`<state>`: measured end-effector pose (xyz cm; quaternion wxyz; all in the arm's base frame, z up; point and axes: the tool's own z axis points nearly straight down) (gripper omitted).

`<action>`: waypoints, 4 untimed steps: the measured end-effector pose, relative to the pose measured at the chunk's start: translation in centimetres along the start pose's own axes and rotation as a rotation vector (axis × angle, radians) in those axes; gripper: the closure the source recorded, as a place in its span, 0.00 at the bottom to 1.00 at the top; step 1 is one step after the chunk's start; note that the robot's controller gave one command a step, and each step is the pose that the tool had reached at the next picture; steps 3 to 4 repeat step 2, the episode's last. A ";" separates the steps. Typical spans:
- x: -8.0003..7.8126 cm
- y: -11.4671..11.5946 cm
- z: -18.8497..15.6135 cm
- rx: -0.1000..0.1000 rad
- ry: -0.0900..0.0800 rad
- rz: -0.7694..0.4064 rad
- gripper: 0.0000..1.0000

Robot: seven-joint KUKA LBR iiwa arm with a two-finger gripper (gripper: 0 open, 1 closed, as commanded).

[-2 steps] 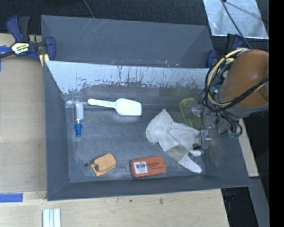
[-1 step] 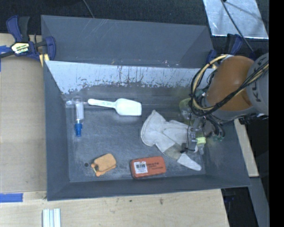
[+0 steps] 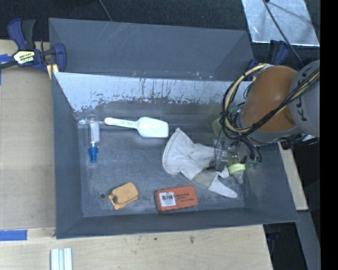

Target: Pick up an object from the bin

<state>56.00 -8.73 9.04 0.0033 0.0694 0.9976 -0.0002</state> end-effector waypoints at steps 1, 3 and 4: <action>0.0 0.0 0.0 0.000 0.000 -0.001 1.00; 2.8 0.5 -20.4 0.000 0.007 0.077 1.00; 2.8 0.5 -20.4 0.000 0.007 0.077 1.00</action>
Offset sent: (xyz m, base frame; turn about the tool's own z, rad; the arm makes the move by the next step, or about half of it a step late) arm -0.0306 0.0103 0.2220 0.0839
